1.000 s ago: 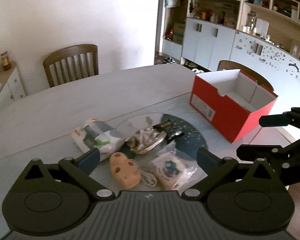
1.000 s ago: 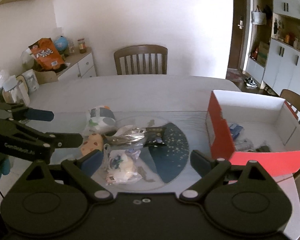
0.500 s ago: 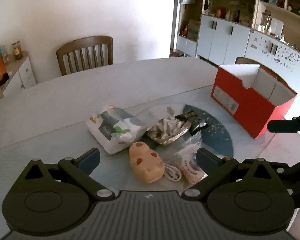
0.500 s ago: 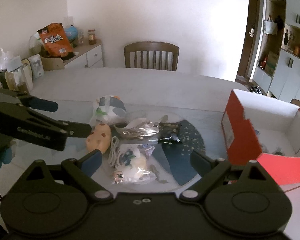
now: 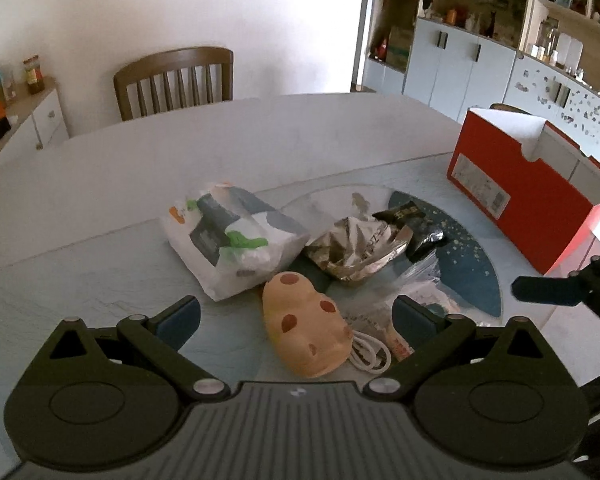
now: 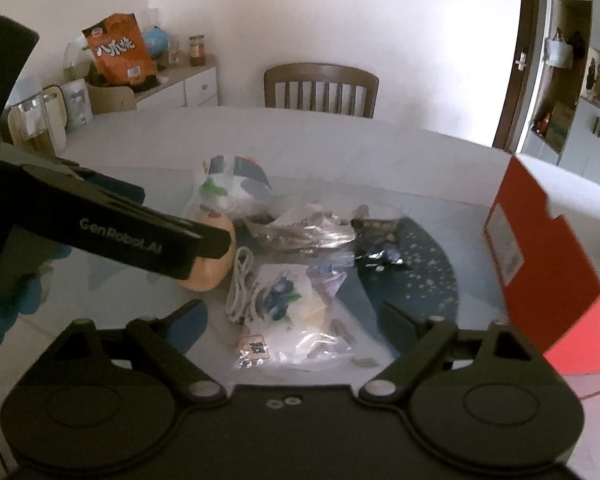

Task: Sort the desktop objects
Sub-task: 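Grasp the tan spotted toy with the left tool while the right tool grasps the blueberry-print bag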

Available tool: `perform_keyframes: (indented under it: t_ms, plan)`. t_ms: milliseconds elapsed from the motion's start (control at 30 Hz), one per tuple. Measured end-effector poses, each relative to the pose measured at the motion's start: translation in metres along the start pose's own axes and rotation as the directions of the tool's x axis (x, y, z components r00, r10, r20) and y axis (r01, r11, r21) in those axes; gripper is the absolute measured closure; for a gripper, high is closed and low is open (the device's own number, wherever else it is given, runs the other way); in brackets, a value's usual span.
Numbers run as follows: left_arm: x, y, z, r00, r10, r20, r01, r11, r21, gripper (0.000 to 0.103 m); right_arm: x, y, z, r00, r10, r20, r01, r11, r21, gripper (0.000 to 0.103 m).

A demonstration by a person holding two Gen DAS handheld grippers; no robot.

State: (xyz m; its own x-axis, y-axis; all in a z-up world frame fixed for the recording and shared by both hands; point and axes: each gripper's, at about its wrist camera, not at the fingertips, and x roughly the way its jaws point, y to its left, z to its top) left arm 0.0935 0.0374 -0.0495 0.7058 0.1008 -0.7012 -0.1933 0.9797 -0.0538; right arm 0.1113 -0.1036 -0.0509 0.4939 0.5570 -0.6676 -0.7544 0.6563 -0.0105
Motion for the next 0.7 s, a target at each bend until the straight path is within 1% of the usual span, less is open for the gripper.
perform_keyframes:
  t_ms: [167, 333, 433, 500, 633, 700]
  plan:
    - [0.013, 0.001, -0.002, 1.000, -0.010, -0.020, 0.010, 1.000, -0.015, 0.001, 0.015, 0.002, -0.002, 1.000, 0.006, -0.015, -0.006, 1.000, 0.000, 0.015]
    - [0.024, 0.003, -0.005, 0.999, -0.012, -0.040, 0.011, 0.999, -0.031, 0.002, 0.026, 0.002, -0.002, 0.999, 0.017, -0.029, -0.017, 1.000, 0.014, 0.020]
    - [0.027, 0.003, -0.007, 0.999, -0.018, -0.046, 0.017, 0.999, -0.035, 0.007, 0.031, 0.003, -0.002, 0.999, 0.022, -0.036, -0.022, 1.000, 0.015, 0.023]
    - [0.029, 0.003, -0.008, 0.998, -0.028, -0.056, 0.026, 0.999, -0.039, 0.014, 0.033, 0.004, -0.001, 0.999, 0.025, -0.040, -0.025, 1.000, 0.014, 0.024]
    - [0.031, 0.003, -0.010, 0.998, -0.033, -0.061, 0.030, 0.999, -0.041, 0.016, 0.037, 0.004, -0.001, 0.998, 0.023, -0.050, -0.022, 1.000, 0.016, 0.027]
    - [0.032, 0.003, -0.010, 0.997, -0.036, -0.063, 0.033, 0.999, -0.038, 0.020, 0.040, 0.004, -0.001, 0.998, 0.020, -0.058, -0.019, 1.000, 0.021, 0.030]
